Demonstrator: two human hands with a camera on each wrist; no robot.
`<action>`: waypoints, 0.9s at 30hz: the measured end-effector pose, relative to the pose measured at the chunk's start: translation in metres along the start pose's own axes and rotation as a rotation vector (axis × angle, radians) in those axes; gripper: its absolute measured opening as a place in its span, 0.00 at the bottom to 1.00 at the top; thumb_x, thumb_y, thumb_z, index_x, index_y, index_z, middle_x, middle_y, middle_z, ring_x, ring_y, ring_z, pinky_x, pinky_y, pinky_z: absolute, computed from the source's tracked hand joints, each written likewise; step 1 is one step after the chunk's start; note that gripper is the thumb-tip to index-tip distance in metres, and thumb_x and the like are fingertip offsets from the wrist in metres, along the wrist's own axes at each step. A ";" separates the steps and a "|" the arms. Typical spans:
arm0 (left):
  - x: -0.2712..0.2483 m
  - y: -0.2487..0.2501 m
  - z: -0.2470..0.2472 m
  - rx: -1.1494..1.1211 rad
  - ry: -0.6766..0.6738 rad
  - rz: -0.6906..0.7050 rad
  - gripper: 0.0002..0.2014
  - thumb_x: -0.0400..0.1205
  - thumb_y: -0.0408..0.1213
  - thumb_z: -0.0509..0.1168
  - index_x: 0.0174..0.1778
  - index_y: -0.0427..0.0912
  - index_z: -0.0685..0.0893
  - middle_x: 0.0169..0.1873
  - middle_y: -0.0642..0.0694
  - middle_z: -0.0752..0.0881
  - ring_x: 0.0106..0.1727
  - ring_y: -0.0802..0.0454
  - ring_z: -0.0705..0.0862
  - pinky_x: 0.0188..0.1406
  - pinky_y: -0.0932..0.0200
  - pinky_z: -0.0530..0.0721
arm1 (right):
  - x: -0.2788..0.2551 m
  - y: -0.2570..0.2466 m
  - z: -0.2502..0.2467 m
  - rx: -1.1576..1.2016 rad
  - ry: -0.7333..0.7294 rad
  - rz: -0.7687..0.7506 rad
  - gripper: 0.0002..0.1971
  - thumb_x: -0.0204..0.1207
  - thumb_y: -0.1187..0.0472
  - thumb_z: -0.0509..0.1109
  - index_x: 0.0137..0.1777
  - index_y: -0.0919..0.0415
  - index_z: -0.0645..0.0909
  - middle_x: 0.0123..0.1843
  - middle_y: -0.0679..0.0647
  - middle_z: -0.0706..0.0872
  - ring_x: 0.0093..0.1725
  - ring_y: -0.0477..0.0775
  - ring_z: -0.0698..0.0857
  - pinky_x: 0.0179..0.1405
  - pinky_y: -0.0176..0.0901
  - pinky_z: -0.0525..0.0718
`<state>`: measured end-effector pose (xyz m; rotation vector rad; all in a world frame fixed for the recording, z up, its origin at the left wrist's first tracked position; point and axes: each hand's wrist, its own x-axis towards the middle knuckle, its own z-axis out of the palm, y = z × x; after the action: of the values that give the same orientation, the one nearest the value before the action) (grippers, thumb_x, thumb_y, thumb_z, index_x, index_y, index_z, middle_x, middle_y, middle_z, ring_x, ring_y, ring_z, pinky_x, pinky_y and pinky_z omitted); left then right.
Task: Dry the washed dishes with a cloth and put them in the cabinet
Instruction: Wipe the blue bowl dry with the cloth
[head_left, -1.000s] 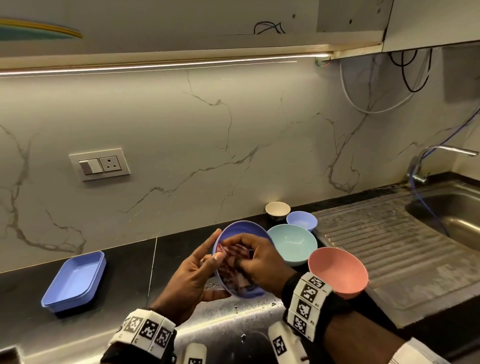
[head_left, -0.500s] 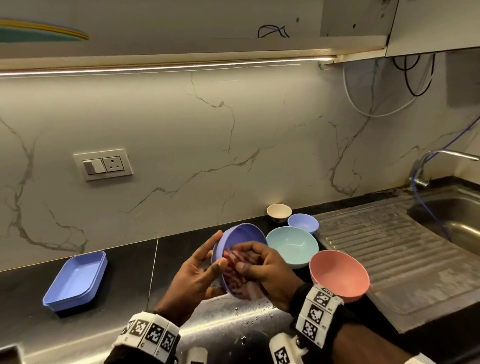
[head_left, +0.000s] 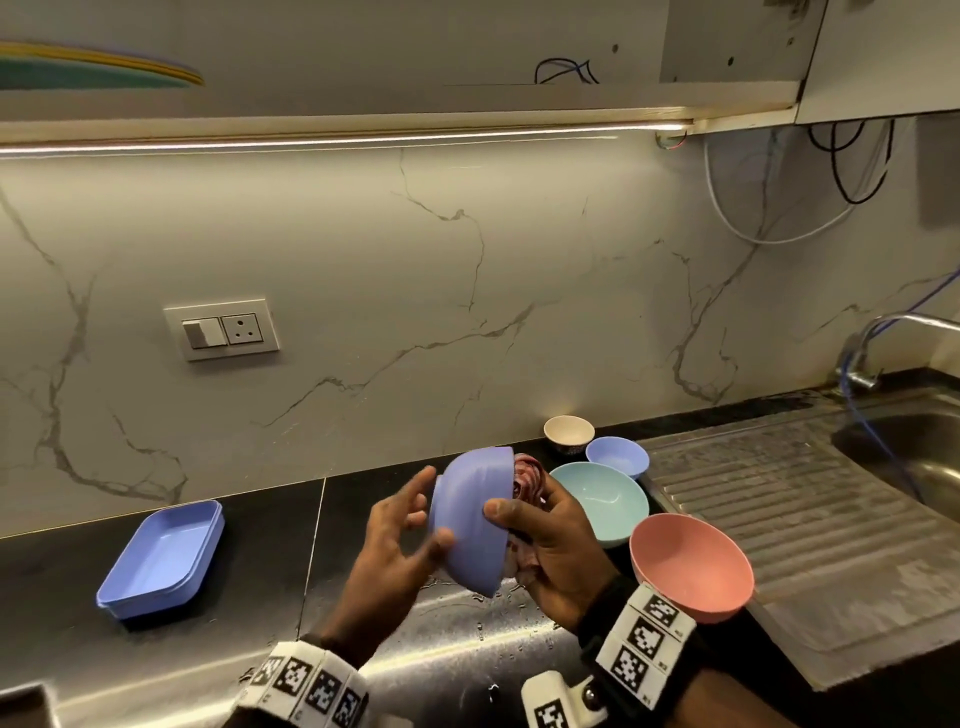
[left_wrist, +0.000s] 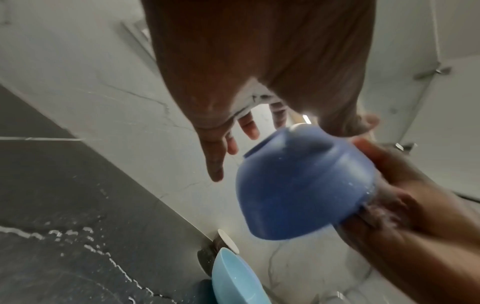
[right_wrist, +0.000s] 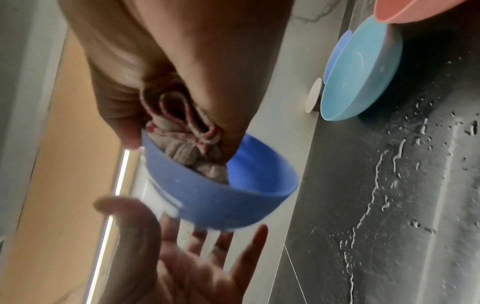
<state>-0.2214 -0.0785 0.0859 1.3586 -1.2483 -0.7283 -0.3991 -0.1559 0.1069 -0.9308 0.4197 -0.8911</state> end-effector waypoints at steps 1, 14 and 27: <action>0.002 -0.001 -0.006 -0.080 0.061 -0.049 0.43 0.62 0.78 0.69 0.74 0.75 0.70 0.77 0.52 0.71 0.73 0.52 0.78 0.57 0.54 0.88 | -0.003 -0.004 0.000 0.015 -0.062 0.007 0.29 0.69 0.65 0.82 0.71 0.59 0.79 0.65 0.68 0.85 0.62 0.70 0.86 0.54 0.66 0.87; 0.005 0.008 -0.031 -0.696 0.039 -0.350 0.28 0.82 0.53 0.60 0.70 0.35 0.81 0.60 0.29 0.88 0.52 0.37 0.91 0.45 0.42 0.92 | 0.007 -0.021 -0.034 -0.202 0.155 -0.078 0.34 0.59 0.59 0.88 0.66 0.62 0.81 0.63 0.68 0.87 0.61 0.69 0.87 0.51 0.57 0.88; -0.004 0.009 -0.009 -0.452 -0.136 -0.233 0.24 0.76 0.44 0.70 0.67 0.39 0.81 0.57 0.38 0.90 0.57 0.35 0.89 0.41 0.50 0.89 | 0.032 -0.014 -0.021 -0.692 0.152 -0.042 0.11 0.81 0.64 0.71 0.55 0.45 0.84 0.56 0.52 0.90 0.60 0.56 0.88 0.66 0.58 0.85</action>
<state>-0.2162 -0.0708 0.0953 1.0993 -0.9577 -1.2034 -0.4008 -0.1969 0.1081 -1.5097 0.8741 -0.8684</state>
